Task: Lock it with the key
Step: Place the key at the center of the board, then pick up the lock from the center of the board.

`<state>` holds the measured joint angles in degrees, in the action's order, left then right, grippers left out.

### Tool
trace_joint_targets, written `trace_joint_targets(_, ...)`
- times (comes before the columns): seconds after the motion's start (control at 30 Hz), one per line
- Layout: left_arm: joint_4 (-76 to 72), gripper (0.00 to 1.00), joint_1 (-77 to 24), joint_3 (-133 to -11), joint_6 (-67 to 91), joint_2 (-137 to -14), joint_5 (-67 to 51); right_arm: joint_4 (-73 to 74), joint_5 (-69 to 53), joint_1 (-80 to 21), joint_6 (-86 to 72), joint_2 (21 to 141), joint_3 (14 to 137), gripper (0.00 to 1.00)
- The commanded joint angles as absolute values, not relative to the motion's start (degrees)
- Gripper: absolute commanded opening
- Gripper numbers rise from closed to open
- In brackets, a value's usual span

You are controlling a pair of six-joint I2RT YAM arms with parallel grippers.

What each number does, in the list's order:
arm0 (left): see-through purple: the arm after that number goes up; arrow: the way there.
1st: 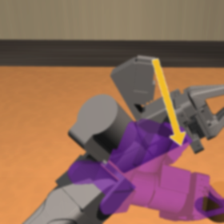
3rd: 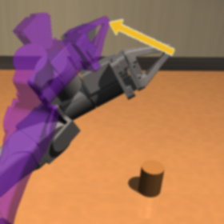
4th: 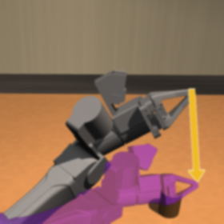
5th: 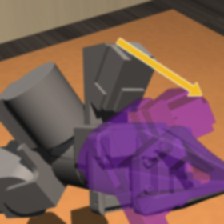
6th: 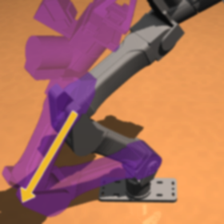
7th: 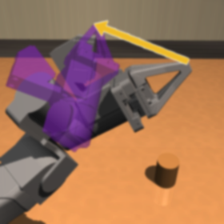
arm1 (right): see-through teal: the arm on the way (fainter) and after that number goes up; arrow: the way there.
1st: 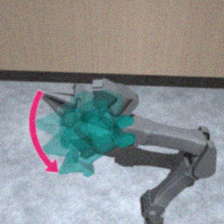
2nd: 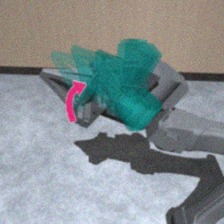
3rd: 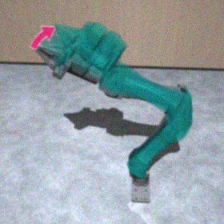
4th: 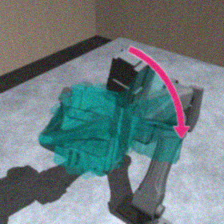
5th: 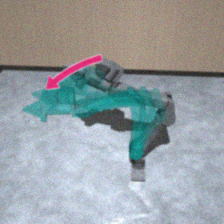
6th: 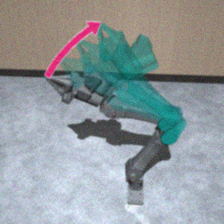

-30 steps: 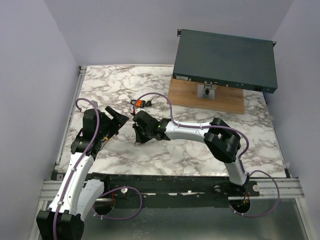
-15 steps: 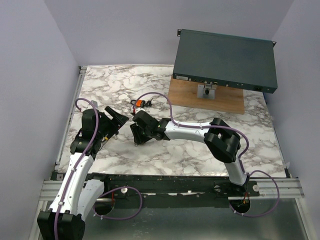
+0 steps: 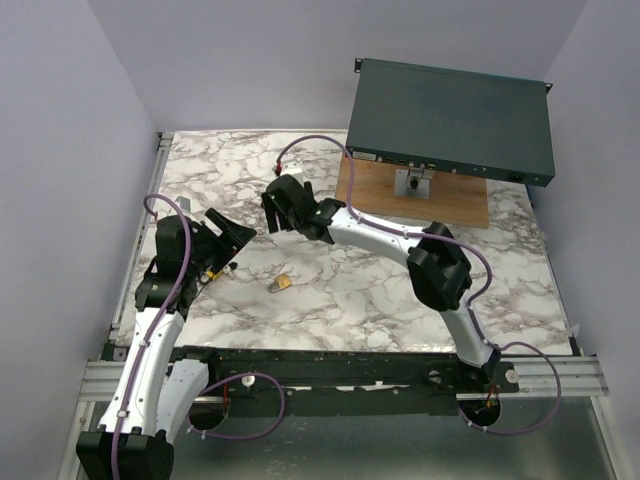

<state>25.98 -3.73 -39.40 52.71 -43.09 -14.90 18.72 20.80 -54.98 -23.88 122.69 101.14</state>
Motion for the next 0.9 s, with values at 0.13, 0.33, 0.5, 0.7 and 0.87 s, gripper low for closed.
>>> trace_joint_targets(0.13, 27.13, 0.76, -2.70, -43.47, 50.85, -43.15, -19.26, 21.81, 29.55, -49.60, -20.13, 139.22, 120.01, 0.82)
trace_joint_targets(0.33, 27.77, 0.76, -1.71, -44.97, 49.65, -44.09, -21.53, 18.68, 29.54, -49.31, -15.29, 147.73, 130.28, 0.85)
trace_joint_targets(0.5, 27.32, 0.76, -0.55, -44.52, 49.20, -44.89, -23.23, 15.80, 28.75, -49.31, -13.88, 151.90, 133.47, 0.86)
trace_joint_targets(0.7, 26.19, 0.75, 0.18, -44.03, 49.16, -46.42, -24.66, 16.45, 28.23, -49.27, -13.69, 155.13, 135.51, 0.84)
trace_joint_targets(0.87, 25.39, 0.75, 1.21, -44.10, 49.17, -47.95, -24.79, 16.39, 26.79, -49.29, -15.58, 153.27, 131.79, 0.70)
